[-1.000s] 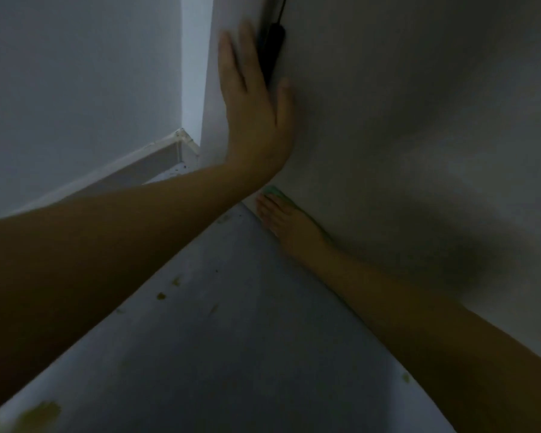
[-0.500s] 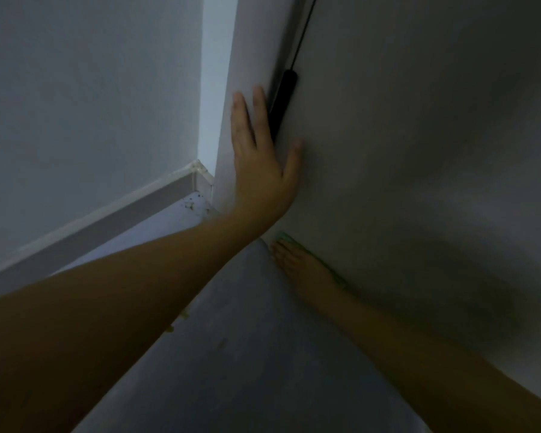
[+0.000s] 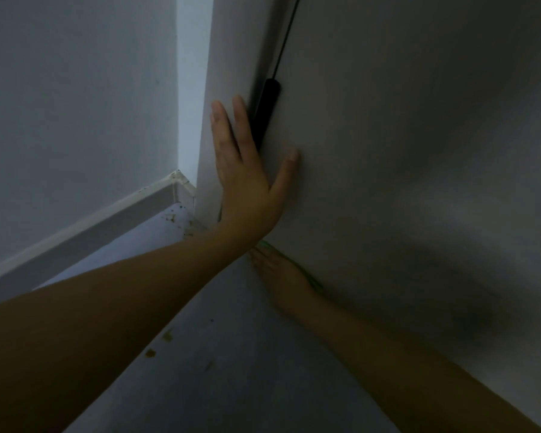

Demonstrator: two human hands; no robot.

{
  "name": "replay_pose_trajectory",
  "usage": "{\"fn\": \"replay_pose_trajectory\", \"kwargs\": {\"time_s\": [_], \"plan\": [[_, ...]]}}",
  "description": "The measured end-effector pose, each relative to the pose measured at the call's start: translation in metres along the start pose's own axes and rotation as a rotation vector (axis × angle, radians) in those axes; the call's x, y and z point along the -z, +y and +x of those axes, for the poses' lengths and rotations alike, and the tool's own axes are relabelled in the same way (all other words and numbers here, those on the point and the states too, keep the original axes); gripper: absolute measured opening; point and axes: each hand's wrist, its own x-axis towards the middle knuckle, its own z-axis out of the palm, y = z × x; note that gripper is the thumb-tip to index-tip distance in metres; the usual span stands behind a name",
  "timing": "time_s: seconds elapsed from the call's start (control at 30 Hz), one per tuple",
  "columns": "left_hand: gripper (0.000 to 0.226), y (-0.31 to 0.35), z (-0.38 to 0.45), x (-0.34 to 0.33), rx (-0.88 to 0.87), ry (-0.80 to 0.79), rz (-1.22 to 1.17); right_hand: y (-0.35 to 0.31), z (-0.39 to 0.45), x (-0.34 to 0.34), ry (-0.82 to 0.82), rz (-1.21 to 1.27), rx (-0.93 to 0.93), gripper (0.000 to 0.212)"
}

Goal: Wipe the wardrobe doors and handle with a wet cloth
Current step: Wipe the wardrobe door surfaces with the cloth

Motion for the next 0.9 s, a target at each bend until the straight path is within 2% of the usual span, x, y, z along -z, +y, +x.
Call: {"fn": "replay_pose_trajectory", "kwargs": {"time_s": [0.03, 0.2, 0.33, 0.5, 0.63, 0.73, 0.8, 0.9], "plan": [[0.090, 0.000, 0.000, 0.000, -0.004, 0.003, 0.014, 0.003, 0.004, 0.005, -0.005, 0.008, -0.002, 0.085], [0.093, 0.003, 0.002, -0.004, -0.002, 0.037, 0.032, 0.007, -0.024, 0.002, 0.125, -0.261, 0.060, 0.072], [0.093, 0.001, 0.002, -0.003, -0.023, 0.039, 0.049, 0.008, -0.059, -0.012, 0.073, -0.245, 0.159, 0.069], [0.091, 0.002, 0.001, -0.001, -0.011, 0.021, 0.052, 0.013, -0.036, 0.007, 0.139, -0.229, 0.082, 0.067], [0.088, 0.009, 0.000, 0.000, 0.036, 0.036, 0.052, 0.016, -0.034, 0.006, 0.172, -0.230, 0.089, 0.079], [0.085, 0.015, -0.002, 0.001, 0.095, 0.037, 0.028, 0.010, -0.057, -0.022, 0.145, -0.239, 0.124, 0.086], [0.085, 0.024, -0.006, 0.002, 0.123, 0.015, 0.010, 0.010, -0.092, -0.040, 0.120, -0.248, 0.189, 0.080], [0.083, 0.036, -0.017, 0.000, 0.156, -0.033, 0.027, 0.023, -0.157, -0.056, 0.169, -0.123, 0.119, 0.075]]}}
